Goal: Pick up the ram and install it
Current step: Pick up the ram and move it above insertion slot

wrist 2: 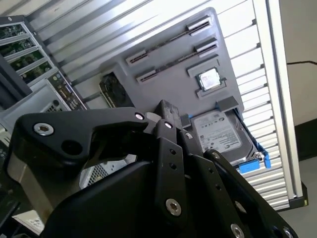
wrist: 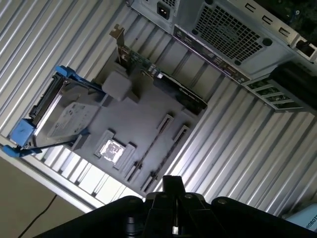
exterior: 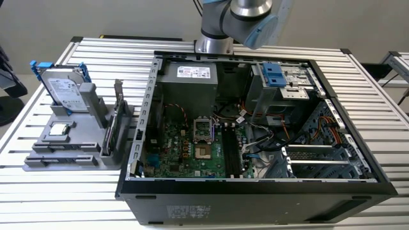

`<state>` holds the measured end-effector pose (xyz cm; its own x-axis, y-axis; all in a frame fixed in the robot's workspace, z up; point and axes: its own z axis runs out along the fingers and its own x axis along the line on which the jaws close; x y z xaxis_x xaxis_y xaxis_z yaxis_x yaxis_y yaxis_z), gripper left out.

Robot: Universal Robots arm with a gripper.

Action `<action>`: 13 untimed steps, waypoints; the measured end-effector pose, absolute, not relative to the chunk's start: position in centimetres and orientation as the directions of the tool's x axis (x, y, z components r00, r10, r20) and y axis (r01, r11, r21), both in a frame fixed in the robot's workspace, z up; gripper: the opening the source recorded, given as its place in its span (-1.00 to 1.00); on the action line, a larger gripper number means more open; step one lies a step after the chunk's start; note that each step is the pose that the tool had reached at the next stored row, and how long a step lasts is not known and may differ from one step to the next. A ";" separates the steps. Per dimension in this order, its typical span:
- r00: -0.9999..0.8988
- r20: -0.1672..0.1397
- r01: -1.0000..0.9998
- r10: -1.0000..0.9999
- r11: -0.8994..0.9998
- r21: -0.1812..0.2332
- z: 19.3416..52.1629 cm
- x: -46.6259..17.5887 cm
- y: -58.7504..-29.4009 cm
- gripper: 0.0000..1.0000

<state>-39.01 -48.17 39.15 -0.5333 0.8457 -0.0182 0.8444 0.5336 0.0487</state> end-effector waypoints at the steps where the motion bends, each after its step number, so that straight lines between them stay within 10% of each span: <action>1: -0.526 -0.018 0.849 0.850 0.526 0.049 39.2 -39.0 -48.2 -1.00; 13: -0.434 -0.018 0.899 0.901 0.435 0.047 39.1 -39.0 -48.2 -1.00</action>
